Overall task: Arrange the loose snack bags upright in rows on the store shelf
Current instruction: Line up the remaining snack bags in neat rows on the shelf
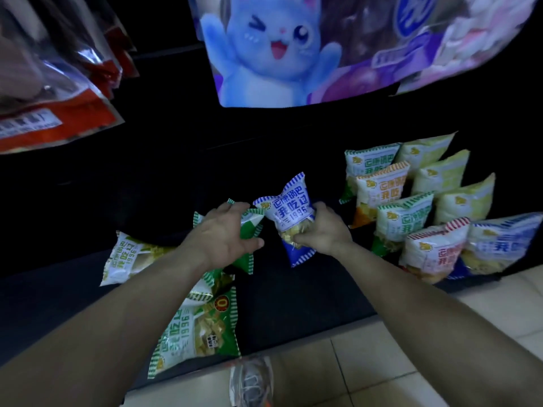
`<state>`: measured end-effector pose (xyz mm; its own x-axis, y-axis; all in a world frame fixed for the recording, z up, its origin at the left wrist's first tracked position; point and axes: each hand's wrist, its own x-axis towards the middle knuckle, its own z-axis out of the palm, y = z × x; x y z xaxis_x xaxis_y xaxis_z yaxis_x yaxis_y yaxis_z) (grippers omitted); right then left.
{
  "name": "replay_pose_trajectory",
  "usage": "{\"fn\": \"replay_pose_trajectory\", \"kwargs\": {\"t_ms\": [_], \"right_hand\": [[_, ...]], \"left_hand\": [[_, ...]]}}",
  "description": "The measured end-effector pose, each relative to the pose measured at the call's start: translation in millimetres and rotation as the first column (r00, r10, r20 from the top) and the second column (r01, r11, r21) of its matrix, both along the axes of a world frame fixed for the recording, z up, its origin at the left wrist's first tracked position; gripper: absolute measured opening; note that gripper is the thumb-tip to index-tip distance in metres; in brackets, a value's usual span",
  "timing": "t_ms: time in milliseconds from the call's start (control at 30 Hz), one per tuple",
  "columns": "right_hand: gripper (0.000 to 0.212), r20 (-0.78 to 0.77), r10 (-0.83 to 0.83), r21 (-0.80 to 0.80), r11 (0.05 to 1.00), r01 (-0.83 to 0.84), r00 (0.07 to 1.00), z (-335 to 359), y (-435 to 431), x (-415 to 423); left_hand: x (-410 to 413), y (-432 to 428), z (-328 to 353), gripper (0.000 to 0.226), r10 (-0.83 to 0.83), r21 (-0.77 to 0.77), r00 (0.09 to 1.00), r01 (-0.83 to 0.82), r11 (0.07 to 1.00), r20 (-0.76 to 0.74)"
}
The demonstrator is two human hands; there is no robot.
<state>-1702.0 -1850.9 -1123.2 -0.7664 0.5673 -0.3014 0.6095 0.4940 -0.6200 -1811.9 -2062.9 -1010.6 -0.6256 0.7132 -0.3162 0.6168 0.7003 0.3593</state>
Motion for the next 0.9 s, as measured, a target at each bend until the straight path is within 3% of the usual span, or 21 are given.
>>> {"fn": "replay_pose_trajectory", "kwargs": {"t_ms": [167, 267, 333, 400, 533, 733, 900], "right_hand": [[0.094, -0.106, 0.122, 0.143, 0.984, -0.106, 0.987, 62, 18, 49], [0.094, -0.150, 0.159, 0.196, 0.972, -0.129, 0.976, 95, 26, 71], [0.093, -0.179, 0.188, 0.229, 0.963, -0.145, 0.966, 108, 29, 86], [0.093, -0.197, 0.202, 0.238, 0.959, -0.153, 0.959, 114, 33, 101], [0.093, -0.145, 0.200, 0.169, 0.970, -0.175, 0.969, 112, 49, 123], [0.070, 0.007, 0.177, 0.247, 0.953, -0.173, 0.984, 92, 86, 137], [0.071, 0.117, 0.186, 0.285, 0.935, -0.212, 0.976, 72, 104, 140]], "left_hand": [[21, 37, 23, 0.103, 0.077, 0.167, 0.997, -0.071, 0.983, -0.031], [34, 62, 36, 0.108, 0.087, 0.280, 0.991, -0.112, 0.953, 0.102], [43, 75, 41, 0.099, 0.051, 0.330, 0.972, -0.126, 0.935, 0.229], [50, 87, 42, 0.083, 0.001, 0.370, 0.967, -0.098, 0.924, 0.255], [57, 112, 34, 0.065, -0.012, 0.396, 0.990, -0.044, 0.917, 0.137], [42, 149, -5, 0.066, 0.001, 0.246, 0.994, 0.026, 0.969, -0.112], [10, 180, -45, 0.067, 0.092, 0.200, 0.969, -0.045, 0.979, -0.231]]}}
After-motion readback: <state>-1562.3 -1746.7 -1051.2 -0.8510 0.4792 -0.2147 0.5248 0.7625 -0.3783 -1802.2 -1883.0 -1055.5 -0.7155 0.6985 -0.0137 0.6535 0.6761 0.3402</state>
